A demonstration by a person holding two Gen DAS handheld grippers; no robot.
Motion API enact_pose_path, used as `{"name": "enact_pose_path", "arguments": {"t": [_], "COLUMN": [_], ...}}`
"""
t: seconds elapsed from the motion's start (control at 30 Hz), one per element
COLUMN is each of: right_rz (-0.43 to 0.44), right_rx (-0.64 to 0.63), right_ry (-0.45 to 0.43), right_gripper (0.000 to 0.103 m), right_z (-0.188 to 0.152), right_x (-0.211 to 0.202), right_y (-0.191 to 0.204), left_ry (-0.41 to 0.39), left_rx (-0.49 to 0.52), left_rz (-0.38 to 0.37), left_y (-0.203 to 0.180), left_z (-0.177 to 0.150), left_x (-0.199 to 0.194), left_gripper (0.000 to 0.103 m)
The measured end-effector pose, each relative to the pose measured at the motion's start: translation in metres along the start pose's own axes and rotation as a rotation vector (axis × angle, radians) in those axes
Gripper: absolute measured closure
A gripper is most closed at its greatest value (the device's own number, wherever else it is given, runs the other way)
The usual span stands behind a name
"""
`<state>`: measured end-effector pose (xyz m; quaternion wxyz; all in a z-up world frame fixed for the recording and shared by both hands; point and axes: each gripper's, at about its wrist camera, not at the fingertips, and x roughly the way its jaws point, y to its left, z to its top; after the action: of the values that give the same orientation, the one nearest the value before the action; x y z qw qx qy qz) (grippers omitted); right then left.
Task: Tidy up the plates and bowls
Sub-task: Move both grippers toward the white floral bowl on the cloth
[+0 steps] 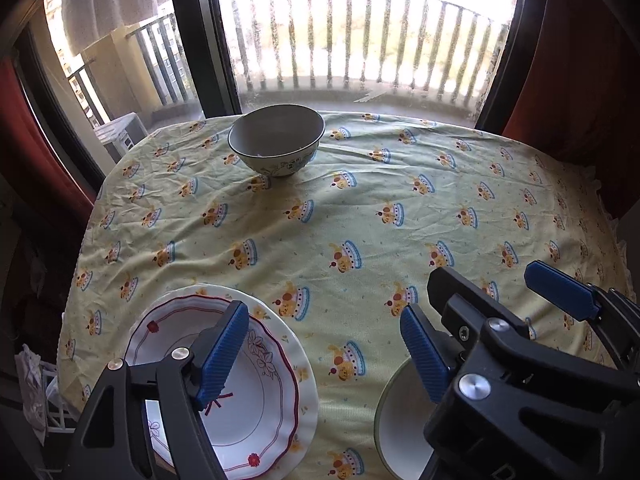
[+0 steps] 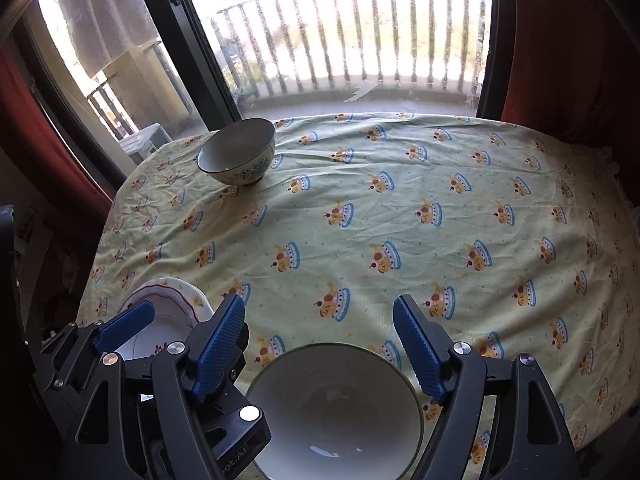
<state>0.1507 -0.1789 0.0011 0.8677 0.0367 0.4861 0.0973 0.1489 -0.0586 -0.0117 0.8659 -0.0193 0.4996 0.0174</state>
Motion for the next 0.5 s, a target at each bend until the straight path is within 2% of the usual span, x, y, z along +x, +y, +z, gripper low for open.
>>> {"name": "enact_pose_path", "arguments": {"t": [0.5], "right_rz": [-0.041], "right_rx": [0.022], "right_ry": [-0.085], "right_gripper": [0.023], "right_z": [0.111], "right_x": [0.033], "right_y": [0.058], "left_ry": [-0.082], "left_rx": [-0.020], "left_rz": [-0.032], "left_y": [0.065], "left_z": [0.106], "left_x": [0.027], "left_gripper": [0.023]}}
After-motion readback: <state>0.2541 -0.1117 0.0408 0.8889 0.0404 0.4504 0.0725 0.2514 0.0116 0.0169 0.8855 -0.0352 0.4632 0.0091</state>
